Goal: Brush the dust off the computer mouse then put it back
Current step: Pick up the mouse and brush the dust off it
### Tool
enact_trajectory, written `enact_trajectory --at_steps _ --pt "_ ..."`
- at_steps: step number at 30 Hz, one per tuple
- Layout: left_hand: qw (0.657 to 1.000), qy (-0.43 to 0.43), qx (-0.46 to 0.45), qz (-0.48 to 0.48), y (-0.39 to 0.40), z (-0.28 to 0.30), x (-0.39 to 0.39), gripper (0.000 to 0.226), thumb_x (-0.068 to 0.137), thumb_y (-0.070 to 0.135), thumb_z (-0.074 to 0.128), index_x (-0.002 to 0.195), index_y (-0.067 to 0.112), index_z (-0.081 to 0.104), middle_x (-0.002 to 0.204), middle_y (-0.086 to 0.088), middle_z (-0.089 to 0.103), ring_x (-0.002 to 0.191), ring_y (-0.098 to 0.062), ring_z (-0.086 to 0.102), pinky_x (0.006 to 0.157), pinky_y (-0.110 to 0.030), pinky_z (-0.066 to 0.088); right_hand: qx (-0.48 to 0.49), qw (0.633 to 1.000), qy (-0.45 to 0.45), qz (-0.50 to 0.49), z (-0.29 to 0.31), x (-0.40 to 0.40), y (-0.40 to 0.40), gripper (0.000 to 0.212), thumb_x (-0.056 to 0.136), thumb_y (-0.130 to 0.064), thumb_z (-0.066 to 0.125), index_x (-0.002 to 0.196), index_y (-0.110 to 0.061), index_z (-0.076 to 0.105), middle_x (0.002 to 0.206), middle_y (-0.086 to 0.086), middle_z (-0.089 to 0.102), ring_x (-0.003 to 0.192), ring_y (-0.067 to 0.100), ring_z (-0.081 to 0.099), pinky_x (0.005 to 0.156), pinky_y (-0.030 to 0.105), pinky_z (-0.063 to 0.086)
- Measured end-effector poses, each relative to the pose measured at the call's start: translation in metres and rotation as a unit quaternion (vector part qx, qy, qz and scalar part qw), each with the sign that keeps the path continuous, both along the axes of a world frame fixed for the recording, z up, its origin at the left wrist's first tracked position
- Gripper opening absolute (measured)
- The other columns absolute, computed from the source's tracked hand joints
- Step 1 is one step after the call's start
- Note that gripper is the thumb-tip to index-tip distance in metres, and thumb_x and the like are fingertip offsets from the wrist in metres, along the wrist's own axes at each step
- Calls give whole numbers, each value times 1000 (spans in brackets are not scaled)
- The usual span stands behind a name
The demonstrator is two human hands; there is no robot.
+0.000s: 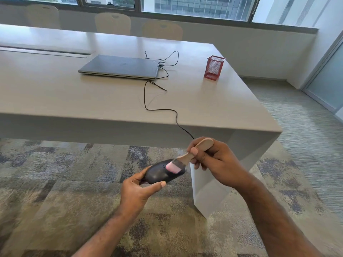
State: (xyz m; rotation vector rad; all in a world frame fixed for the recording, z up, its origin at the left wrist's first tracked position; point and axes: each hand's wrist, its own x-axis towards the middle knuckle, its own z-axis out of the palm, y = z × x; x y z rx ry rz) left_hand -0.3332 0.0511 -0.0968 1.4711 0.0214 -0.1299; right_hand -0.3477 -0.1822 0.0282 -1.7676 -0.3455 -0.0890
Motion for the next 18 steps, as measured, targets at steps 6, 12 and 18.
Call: enact_trajectory --at_steps 6,12,18 --pt "1000 -2 -9 9 3 3 2 73 43 37 98 111 22 77 103 -4 81 102 -23 76 99 -48 57 -64 996 22 -51 -8 2 -10 9 98 -8 59 96 -9 68 70 -2 67 65 9 61 59 20 50" --pt "1000 -13 17 21 1 4 1 73 37 34 103 105 27 76 99 1 82 99 -21 77 97 -48 58 -93 986 -32 -132 -9 6 -12 14 99 -19 58 88 -24 65 76 9 65 70 30 63 63 40 55" --pt "996 -44 78 26 -6 5 -1 65 45 17 104 100 35 74 98 20 78 94 -3 73 90 -33 58 7 991 -5 -134 -10 7 22 13 97 -26 58 88 -19 62 61 6 67 49 19 60 46 21 46"
